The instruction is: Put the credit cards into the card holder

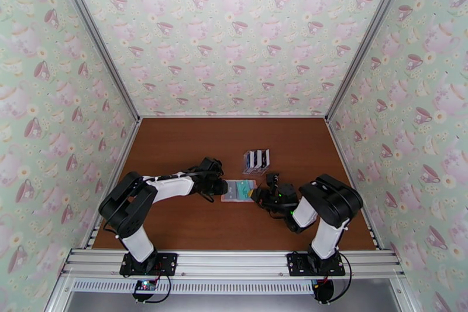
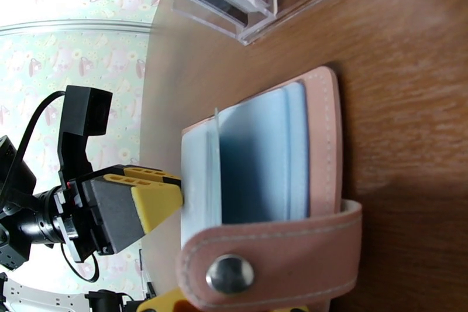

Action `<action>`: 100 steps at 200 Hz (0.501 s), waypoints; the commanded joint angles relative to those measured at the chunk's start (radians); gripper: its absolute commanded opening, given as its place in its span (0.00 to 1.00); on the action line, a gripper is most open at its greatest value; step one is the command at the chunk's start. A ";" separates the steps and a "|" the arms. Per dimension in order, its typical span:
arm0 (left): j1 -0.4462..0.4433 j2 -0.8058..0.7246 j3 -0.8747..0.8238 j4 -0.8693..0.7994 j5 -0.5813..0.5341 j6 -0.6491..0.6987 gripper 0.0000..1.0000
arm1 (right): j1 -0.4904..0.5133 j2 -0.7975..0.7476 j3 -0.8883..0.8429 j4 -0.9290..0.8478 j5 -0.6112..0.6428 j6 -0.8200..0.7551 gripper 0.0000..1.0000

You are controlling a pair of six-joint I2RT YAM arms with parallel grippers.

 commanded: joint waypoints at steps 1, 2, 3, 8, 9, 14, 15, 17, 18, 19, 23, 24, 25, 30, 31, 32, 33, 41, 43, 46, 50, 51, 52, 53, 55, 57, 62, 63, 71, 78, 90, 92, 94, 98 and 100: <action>-0.012 0.027 -0.038 -0.029 0.006 -0.011 0.25 | -0.004 0.045 0.000 0.121 -0.041 0.038 0.00; -0.013 0.027 -0.038 -0.029 0.006 -0.011 0.25 | -0.003 0.045 0.000 0.120 -0.041 0.038 0.00; -0.013 0.027 -0.038 -0.029 0.007 -0.011 0.25 | -0.003 0.046 0.000 0.120 -0.042 0.037 0.00; -0.012 0.026 -0.037 -0.027 0.007 -0.011 0.25 | -0.003 0.053 0.001 0.121 -0.042 0.037 0.00; -0.012 0.027 -0.037 -0.028 0.006 -0.010 0.25 | -0.003 0.053 0.001 0.121 -0.042 0.037 0.00; -0.013 0.026 -0.039 -0.028 0.006 -0.011 0.25 | -0.003 0.059 0.002 0.123 -0.042 0.035 0.00; -0.013 0.026 -0.039 -0.028 0.005 -0.011 0.25 | -0.003 0.059 0.002 0.123 -0.042 0.035 0.00; -0.012 0.026 -0.039 -0.028 0.005 -0.010 0.25 | -0.003 0.060 0.002 0.122 -0.042 0.033 0.00; -0.013 0.025 -0.038 -0.028 0.005 -0.011 0.25 | -0.003 0.060 0.002 0.122 -0.042 0.033 0.00; -0.013 0.026 -0.038 -0.029 0.004 -0.011 0.25 | -0.004 0.061 0.003 0.121 -0.042 0.033 0.00; -0.012 0.027 -0.038 -0.029 0.004 -0.011 0.25 | -0.003 0.063 0.002 0.121 -0.042 0.032 0.00; -0.013 0.027 -0.038 -0.029 0.004 -0.011 0.25 | -0.003 0.064 0.002 0.122 -0.042 0.032 0.00; -0.013 0.027 -0.038 -0.030 0.005 -0.011 0.25 | -0.003 0.064 0.002 0.121 -0.042 0.033 0.00; -0.012 0.027 -0.037 -0.029 0.005 -0.011 0.25 | -0.003 0.063 0.002 0.121 -0.041 0.031 0.00; -0.012 0.027 -0.037 -0.028 0.005 -0.011 0.25 | -0.003 0.063 0.002 0.121 -0.041 0.030 0.00; -0.012 0.027 -0.037 -0.028 0.005 -0.011 0.25 | -0.003 0.063 0.002 0.120 -0.042 0.029 0.00; -0.013 0.027 -0.038 -0.028 0.005 -0.011 0.25 | -0.003 0.063 0.002 0.121 -0.042 0.030 0.00; -0.012 0.028 -0.039 -0.028 0.005 -0.013 0.25 | -0.003 0.063 0.002 0.120 -0.041 0.027 0.00; -0.013 0.028 -0.040 -0.027 0.006 -0.013 0.25 | -0.004 0.063 0.002 0.119 -0.042 0.027 0.00; -0.012 0.028 -0.039 -0.027 0.006 -0.013 0.25 | -0.004 0.063 0.002 0.117 -0.042 0.027 0.00; -0.014 0.028 -0.040 -0.025 0.007 -0.014 0.25 | -0.003 0.063 0.003 0.114 -0.040 0.025 0.00; -0.013 0.029 -0.040 -0.025 0.007 -0.014 0.25 | -0.003 0.064 0.003 0.114 -0.039 0.025 0.00; -0.012 0.029 -0.040 -0.024 0.007 -0.014 0.25 | -0.003 0.063 0.003 0.114 -0.039 0.025 0.00; -0.012 0.029 -0.040 -0.024 0.008 -0.014 0.25 | -0.003 0.064 0.003 0.114 -0.039 0.025 0.00; -0.013 0.030 -0.041 -0.023 0.008 -0.015 0.25 | -0.003 0.065 0.003 0.114 -0.037 0.024 0.00; -0.012 0.030 -0.041 -0.023 0.008 -0.016 0.25 | -0.003 0.066 0.004 0.112 -0.037 0.025 0.00; -0.013 0.030 -0.041 -0.021 0.009 -0.017 0.25 | -0.003 0.069 0.005 0.112 -0.036 0.022 0.00; -0.012 0.030 -0.042 -0.021 0.009 -0.017 0.25 | -0.004 0.070 0.005 0.113 -0.036 0.023 0.00; -0.014 0.030 -0.043 -0.020 0.010 -0.018 0.25 | -0.003 0.073 0.008 0.113 -0.034 0.021 0.00; -0.014 0.030 -0.043 -0.019 0.011 -0.019 0.25 | -0.003 0.079 0.010 0.112 -0.032 0.022 0.00; -0.014 0.027 -0.043 -0.019 0.011 -0.020 0.25 | -0.004 0.091 0.017 0.117 -0.031 0.024 0.00; -0.014 0.027 -0.043 -0.019 0.011 -0.020 0.24 | -0.004 0.093 0.018 0.119 -0.031 0.024 0.00; -0.014 0.027 -0.045 -0.019 0.011 -0.020 0.24 | -0.003 0.096 0.019 0.120 -0.031 0.024 0.00; -0.014 0.026 -0.045 -0.018 0.011 -0.020 0.24 | -0.003 0.099 0.021 0.122 -0.031 0.024 0.00; -0.014 0.025 -0.046 -0.018 0.011 -0.021 0.24 | -0.003 0.100 0.023 0.122 -0.031 0.025 0.00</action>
